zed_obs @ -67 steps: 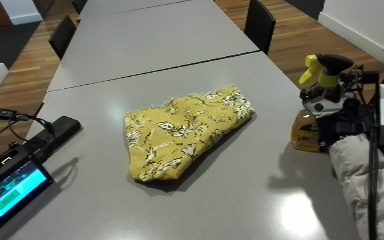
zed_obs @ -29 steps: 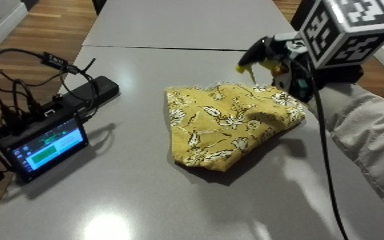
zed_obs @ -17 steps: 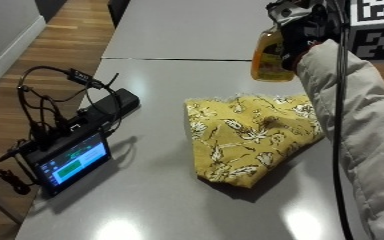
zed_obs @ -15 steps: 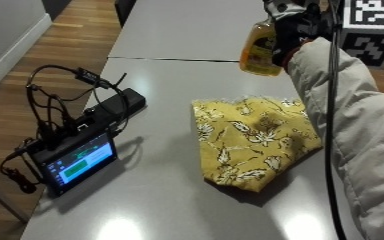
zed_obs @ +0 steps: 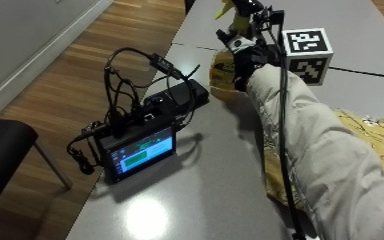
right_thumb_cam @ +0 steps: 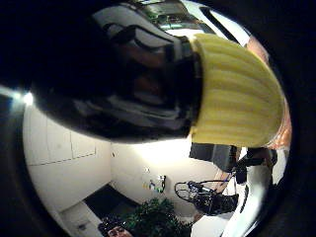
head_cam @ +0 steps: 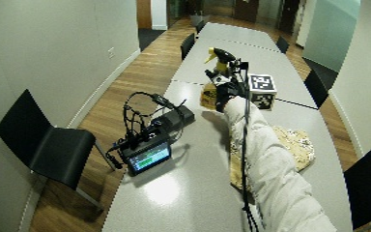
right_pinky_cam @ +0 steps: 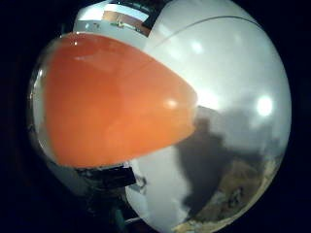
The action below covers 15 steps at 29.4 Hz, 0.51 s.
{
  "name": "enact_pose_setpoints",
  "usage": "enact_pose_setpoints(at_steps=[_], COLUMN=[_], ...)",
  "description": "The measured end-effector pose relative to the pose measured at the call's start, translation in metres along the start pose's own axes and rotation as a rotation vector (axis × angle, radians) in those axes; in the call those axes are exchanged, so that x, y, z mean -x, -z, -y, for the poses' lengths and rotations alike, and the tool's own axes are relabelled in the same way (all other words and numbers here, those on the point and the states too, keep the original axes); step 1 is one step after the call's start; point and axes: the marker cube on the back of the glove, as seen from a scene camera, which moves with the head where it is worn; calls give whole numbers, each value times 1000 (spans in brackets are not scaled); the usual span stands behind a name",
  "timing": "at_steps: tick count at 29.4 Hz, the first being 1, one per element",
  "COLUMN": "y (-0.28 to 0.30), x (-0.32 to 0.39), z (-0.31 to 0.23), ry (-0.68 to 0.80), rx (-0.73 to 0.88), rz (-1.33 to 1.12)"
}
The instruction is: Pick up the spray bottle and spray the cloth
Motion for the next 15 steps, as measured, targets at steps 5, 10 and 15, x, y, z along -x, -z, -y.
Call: enact_pose_setpoints(at_steps=[5,10,15], y=[-11,-4,32], x=[0,4,26], z=[-6,-6,-32], ry=[-12,-27,-16], rx=[68,176,243], rz=[-4,-19,7])
